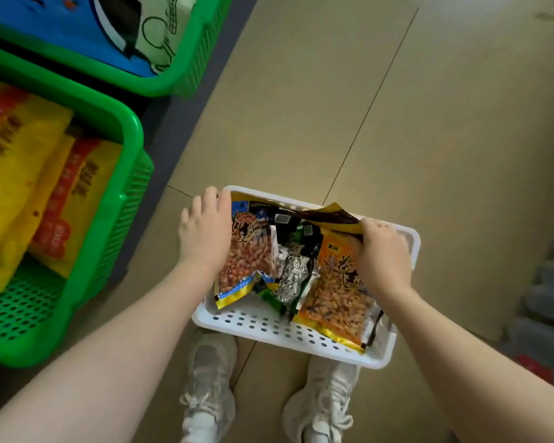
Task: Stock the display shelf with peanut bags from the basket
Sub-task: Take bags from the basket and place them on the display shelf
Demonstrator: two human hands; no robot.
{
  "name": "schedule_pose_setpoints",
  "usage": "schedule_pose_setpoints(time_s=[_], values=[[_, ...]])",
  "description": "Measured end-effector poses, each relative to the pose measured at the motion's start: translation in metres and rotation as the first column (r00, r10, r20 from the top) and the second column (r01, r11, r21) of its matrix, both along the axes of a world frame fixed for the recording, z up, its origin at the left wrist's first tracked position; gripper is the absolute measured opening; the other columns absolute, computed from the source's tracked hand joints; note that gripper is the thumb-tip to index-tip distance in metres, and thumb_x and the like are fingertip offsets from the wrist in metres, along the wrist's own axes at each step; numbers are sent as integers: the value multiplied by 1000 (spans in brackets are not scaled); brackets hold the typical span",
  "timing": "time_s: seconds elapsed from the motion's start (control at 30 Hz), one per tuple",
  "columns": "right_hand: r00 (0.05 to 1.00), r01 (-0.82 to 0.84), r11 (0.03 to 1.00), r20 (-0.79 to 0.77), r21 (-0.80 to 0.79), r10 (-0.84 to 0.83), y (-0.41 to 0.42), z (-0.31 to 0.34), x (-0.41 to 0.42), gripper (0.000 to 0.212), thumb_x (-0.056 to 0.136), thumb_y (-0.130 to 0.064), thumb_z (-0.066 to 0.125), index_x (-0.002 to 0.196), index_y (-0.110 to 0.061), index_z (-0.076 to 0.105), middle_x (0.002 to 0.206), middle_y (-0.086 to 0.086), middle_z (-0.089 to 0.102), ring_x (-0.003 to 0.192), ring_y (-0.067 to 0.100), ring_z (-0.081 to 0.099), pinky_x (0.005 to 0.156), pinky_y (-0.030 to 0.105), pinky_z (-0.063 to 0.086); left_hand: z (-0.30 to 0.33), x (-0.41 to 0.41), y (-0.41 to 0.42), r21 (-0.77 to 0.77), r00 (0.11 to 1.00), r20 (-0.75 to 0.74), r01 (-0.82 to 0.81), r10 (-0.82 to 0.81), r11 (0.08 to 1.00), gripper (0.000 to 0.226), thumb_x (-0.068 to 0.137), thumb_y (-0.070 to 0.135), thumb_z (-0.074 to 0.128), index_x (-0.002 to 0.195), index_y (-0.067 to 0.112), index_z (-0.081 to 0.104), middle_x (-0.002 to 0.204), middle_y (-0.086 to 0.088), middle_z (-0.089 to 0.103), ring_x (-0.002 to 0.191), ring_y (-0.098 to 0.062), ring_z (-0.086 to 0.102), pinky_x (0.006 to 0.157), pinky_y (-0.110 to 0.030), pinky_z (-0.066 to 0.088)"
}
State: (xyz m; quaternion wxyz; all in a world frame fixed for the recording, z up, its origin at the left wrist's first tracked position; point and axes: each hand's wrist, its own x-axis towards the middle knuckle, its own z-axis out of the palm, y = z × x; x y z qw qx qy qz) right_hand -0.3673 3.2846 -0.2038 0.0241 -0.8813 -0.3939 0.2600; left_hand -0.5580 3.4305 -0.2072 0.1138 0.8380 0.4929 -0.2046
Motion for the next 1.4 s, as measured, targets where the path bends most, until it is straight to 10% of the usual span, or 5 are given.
schedule_pose_setpoints(time_s=[0.37, 0.53, 0.77, 1.17, 1.4], values=[[844, 301, 953, -471, 16, -258, -5, 107, 1, 7, 94, -16, 48, 96, -11, 52, 84, 4, 63, 79, 27, 61, 70, 41, 52, 73, -5, -31, -207, 989, -101, -125, 106, 970, 23, 93, 3, 35, 112, 9, 46, 113, -12, 57, 97, -35, 61, 69, -38, 44], [761, 406, 911, -580, 73, -292, 16, 216, -11, 17, 95, -11, 45, 91, 0, 57, 80, 7, 56, 75, 20, 50, 69, 34, 39, 182, -47, -54, -209, 997, -51, -73, 63, 975, 9, 80, 14, 66, 87, 12, 60, 86, -9, 68, 74, -30, 69, 55, -33, 51], [902, 244, 962, -394, 126, -177, 22, 325, -37, 17, 95, -20, 41, 81, -14, 47, 74, 5, 54, 73, 29, 50, 63, 35, 38, 290, -61, -66, -123, 997, 75, 14, -4, 992, 23, 85, 34, 63, 84, 11, 63, 83, -8, 70, 81, -27, 66, 57, -33, 48], [873, 409, 911, -313, 49, -374, -23, 211, -18, 21, 96, -17, 39, 80, -5, 45, 68, 1, 47, 61, 18, 40, 53, 30, 31, 176, -46, -79, -153, 999, 23, 30, -27, 988, 27, 97, 30, 42, 102, 12, 60, 104, -7, 68, 96, -29, 63, 70, -33, 47], [812, 395, 915, -495, 78, -308, 1, 303, -35, 22, 94, -19, 43, 79, -5, 48, 76, 8, 53, 71, 25, 47, 64, 35, 39, 300, -89, -87, 41, 984, 179, 9, -16, 999, 35, 56, 21, 88, 53, 14, 54, 46, -3, 56, 40, -23, 59, 30, -21, 37]])
